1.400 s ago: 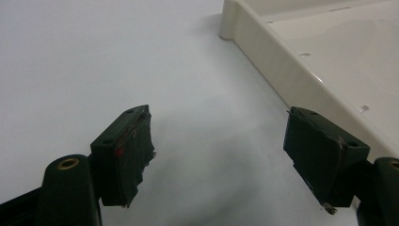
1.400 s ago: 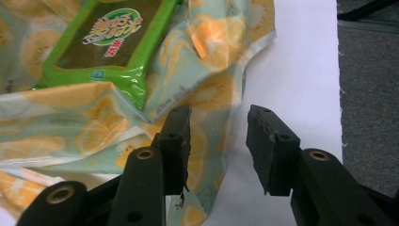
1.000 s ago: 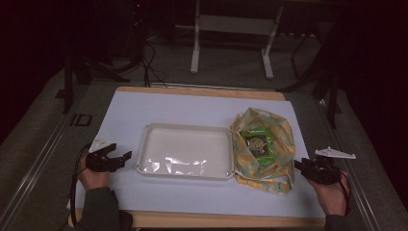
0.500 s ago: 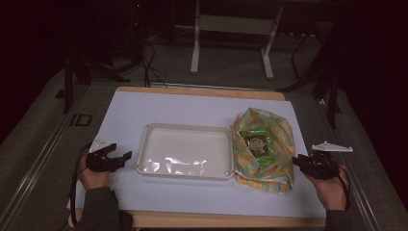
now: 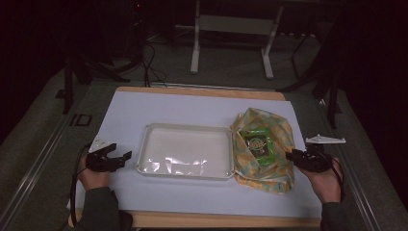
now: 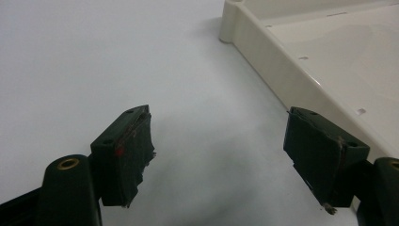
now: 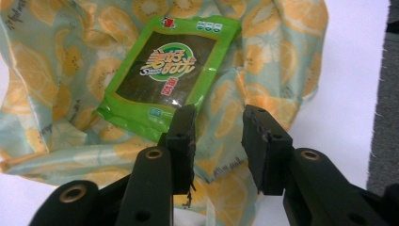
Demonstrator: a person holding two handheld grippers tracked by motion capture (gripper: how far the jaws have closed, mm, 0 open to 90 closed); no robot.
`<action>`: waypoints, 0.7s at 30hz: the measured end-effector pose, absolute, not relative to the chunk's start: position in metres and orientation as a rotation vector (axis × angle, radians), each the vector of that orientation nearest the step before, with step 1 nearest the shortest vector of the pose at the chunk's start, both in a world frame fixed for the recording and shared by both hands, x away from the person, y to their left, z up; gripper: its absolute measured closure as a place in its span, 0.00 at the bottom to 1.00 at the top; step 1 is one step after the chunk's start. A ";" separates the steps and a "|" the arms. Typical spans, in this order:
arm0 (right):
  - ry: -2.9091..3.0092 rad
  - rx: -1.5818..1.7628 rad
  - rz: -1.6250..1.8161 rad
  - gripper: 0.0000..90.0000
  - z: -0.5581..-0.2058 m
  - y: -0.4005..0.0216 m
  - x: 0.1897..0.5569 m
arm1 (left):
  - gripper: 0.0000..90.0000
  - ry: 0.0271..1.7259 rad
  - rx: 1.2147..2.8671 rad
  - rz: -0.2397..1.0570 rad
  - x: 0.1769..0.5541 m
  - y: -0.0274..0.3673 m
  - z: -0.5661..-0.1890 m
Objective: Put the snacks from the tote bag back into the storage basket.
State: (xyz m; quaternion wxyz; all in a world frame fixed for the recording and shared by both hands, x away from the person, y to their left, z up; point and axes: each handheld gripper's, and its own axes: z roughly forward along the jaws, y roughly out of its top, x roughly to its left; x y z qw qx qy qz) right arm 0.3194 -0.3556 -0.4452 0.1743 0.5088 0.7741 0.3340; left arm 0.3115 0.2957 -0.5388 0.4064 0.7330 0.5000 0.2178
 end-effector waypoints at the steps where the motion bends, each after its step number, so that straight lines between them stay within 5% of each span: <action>1: 2.199 1.444 0.949 0.71 -0.445 -0.354 0.321 | 0.27 1.262 1.845 0.550 0.311 0.296 -0.539; 21: 2.265 1.513 0.993 0.60 -0.455 -0.336 0.352 | 0.27 1.260 1.848 0.549 0.312 0.296 -0.539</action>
